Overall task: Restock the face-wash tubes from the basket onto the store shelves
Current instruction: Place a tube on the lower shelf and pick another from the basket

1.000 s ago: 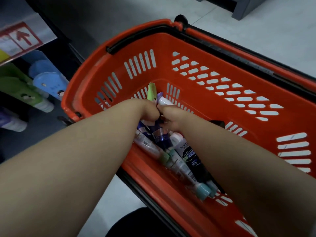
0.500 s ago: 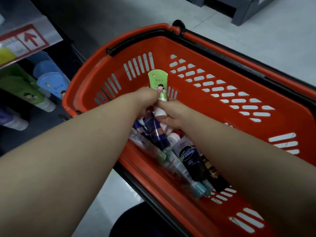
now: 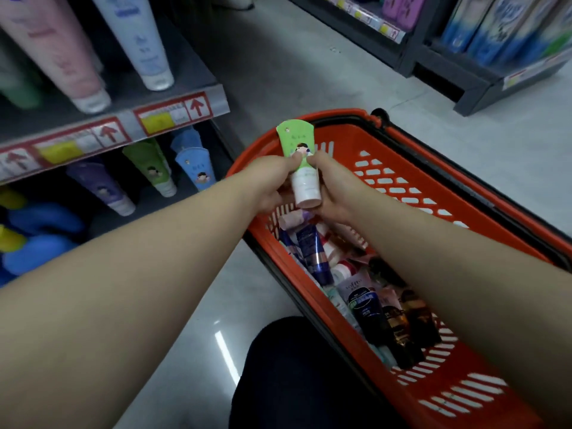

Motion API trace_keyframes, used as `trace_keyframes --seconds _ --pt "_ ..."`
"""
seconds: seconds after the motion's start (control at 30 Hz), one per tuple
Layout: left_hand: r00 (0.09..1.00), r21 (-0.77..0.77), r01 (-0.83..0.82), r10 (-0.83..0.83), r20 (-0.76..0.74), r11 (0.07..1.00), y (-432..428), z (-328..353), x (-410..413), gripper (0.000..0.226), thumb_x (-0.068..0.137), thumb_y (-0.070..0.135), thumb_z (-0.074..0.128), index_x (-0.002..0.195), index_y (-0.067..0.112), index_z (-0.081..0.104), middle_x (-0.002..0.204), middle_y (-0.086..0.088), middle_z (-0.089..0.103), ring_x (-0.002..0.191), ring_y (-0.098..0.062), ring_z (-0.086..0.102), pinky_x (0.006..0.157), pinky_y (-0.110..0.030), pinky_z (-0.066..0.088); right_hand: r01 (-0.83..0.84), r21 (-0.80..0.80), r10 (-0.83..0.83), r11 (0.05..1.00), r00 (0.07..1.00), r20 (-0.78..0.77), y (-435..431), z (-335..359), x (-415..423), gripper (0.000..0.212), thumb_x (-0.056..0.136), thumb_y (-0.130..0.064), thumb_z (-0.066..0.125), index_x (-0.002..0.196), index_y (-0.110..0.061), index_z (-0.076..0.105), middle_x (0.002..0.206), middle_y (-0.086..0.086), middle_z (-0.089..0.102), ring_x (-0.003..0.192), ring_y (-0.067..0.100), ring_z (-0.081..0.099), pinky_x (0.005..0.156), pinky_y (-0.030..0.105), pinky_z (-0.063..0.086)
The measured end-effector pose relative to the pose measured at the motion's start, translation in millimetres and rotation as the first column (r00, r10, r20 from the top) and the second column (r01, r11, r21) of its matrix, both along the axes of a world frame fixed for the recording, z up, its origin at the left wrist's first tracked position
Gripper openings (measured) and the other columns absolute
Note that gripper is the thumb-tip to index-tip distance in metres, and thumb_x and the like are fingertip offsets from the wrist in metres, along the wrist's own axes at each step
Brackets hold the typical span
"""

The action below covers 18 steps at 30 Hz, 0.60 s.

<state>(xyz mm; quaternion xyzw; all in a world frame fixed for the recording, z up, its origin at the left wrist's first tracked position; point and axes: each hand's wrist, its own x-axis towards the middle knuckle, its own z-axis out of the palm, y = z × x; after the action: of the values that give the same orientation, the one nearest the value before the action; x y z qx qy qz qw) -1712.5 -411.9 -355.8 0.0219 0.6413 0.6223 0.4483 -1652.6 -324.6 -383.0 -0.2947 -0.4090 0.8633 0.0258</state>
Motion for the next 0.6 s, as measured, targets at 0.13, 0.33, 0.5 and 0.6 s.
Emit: trace_keyframes --seconds 0.13,0.33,0.5,0.6 --pt "0.991 0.076 -0.091 0.098 -0.094 0.993 -39.3 26.5 -9.6 0.018 0.094 0.027 0.056 0.105 0.012 0.055 0.061 0.005 0.062 0.041 -0.001 0.057 0.059 -0.027 0.053 -0.116 0.041 0.120 0.992 0.985 -0.121 -25.6 33.6 -19.7 0.026 0.098 -0.018 0.036 0.109 -0.005 0.056 0.093 0.013 0.063 0.081 0.021 0.063 0.081 0.037 0.052" --pt "0.953 0.152 -0.247 0.268 -0.139 0.957 -108.4 65.6 -27.1 0.008 0.094 0.023 0.057 0.087 0.018 0.057 0.074 0.004 0.066 0.060 -0.006 0.062 0.059 -0.024 0.052 -0.251 0.205 0.276 0.946 0.956 -0.103 -80.3 76.1 -53.0 0.026 0.096 -0.012 0.040 0.118 -0.005 0.053 0.094 0.013 0.063 0.077 0.020 0.064 0.071 0.032 0.057" --pt "0.902 0.199 -0.353 0.389 -0.189 0.914 -172.3 87.5 -43.2 0.005 0.090 0.022 0.061 0.094 0.018 0.062 0.085 0.000 0.069 0.070 -0.010 0.067 0.053 -0.021 0.053 -0.335 0.364 0.380 0.869 0.923 -0.059 -134.1 103.4 -78.7 0.020 0.094 -0.012 0.049 0.112 -0.012 0.057 0.092 0.007 0.064 0.080 0.017 0.062 0.075 0.035 0.055" --pt "0.820 0.240 -0.456 0.509 -0.261 0.857 -208.2 95.8 -55.5 0.015 0.085 0.020 0.068 0.097 0.012 0.064 0.089 -0.005 0.071 0.073 -0.015 0.068 0.060 -0.024 0.054 -0.343 0.426 0.429 0.837 0.895 -0.122 -166.4 117.7 -93.3 0.016 0.093 -0.010 0.055 0.106 -0.013 0.061 0.088 0.004 0.067 0.077 0.015 0.065 0.067 0.029 0.055"
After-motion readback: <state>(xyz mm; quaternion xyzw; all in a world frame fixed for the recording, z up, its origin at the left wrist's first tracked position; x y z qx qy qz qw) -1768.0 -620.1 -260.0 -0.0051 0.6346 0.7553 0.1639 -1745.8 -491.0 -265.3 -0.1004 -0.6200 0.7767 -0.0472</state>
